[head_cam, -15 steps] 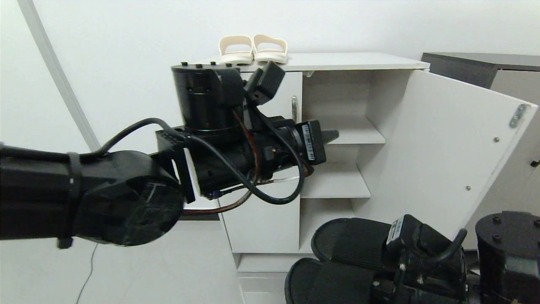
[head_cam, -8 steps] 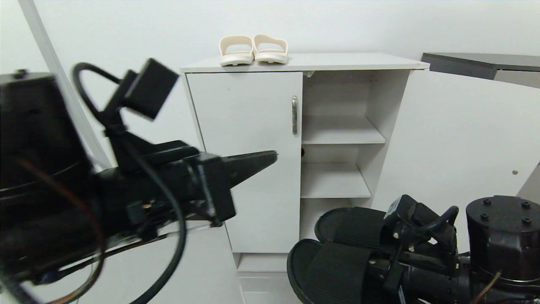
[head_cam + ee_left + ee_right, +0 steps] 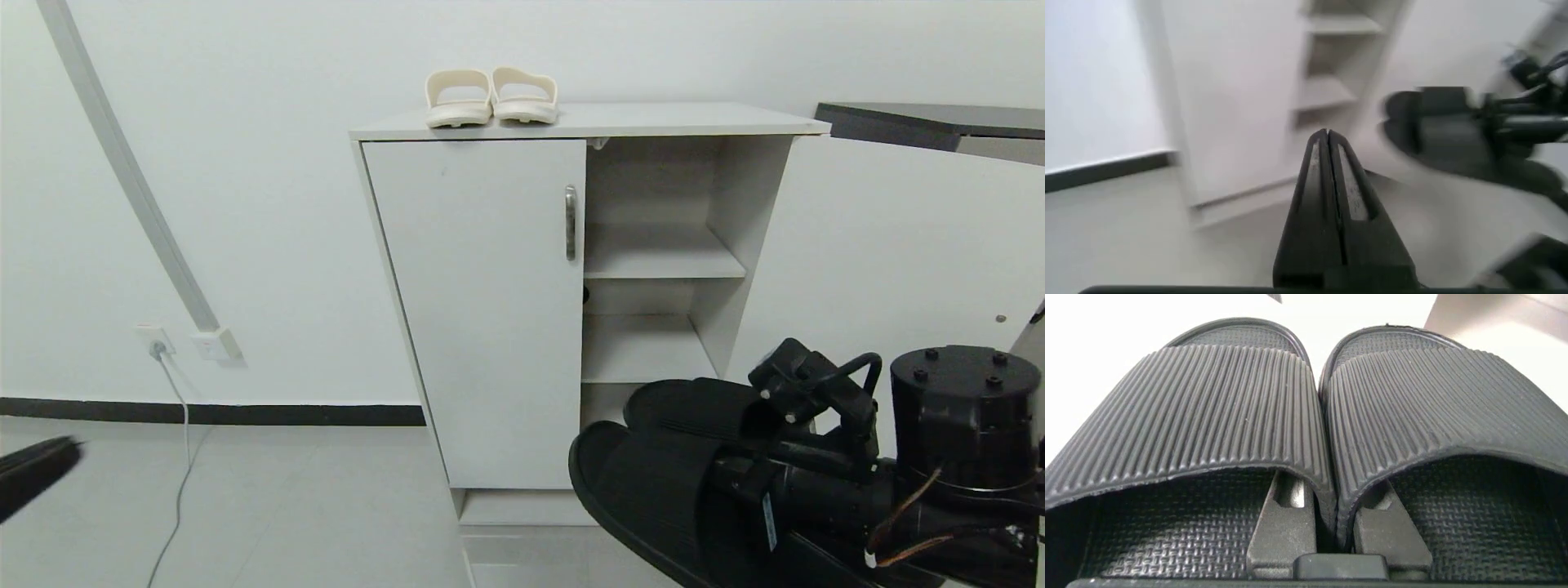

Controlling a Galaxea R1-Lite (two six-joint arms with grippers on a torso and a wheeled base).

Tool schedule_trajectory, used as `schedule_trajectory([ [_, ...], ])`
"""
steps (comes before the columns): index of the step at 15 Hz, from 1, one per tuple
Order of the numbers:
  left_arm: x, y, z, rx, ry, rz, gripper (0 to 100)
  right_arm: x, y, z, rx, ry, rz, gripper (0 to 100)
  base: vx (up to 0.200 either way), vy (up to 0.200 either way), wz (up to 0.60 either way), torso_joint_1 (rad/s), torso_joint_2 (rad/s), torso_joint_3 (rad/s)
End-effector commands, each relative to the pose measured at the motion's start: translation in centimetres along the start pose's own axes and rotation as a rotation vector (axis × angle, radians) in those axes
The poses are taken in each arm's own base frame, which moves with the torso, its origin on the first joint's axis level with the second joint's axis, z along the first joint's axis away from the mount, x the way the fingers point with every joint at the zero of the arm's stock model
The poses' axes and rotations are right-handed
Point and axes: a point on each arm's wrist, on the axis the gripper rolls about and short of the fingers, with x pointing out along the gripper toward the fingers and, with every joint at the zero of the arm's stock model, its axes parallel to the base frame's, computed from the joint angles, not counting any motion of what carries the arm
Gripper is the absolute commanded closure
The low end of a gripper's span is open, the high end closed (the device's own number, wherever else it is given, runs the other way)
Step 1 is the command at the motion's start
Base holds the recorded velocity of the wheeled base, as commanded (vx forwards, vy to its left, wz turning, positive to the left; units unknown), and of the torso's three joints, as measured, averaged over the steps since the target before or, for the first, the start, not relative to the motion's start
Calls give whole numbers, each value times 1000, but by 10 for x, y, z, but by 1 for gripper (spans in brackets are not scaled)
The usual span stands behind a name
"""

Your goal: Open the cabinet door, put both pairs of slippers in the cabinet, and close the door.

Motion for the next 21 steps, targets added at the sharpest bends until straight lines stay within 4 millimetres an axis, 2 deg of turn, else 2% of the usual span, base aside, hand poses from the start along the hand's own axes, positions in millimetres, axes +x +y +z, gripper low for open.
schedule_trajectory([
  [1,-55,1,-35,69,-124,271,100,5,-5,4,18,-9,-20,100,0,0,0,0,0,0],
  [3,-58,2,-65,121,-113,406,100,6,-7,6,19,-12,-26,100,0,0,0,0,0,0],
  [7,-55,2,-116,112,-95,631,100,13,-9,5,41,-3,-82,100,0,0,0,0,0,0],
  [10,-43,10,-138,123,-145,621,100,13,-9,4,41,0,-84,100,0,0,0,0,0,0],
  [12,-36,13,-152,155,-99,513,100,15,-8,4,40,5,-84,100,0,0,0,0,0,0],
  [14,-36,13,-156,151,-63,494,100,17,-6,7,36,-5,-109,100,0,0,0,0,0,0],
  [17,-34,10,-157,197,-49,345,100,32,-5,4,29,22,-223,100,0,0,0,0,0,0],
  [21,-35,10,-156,130,-64,361,100,52,-3,5,75,15,-378,100,0,0,0,0,0,0],
])
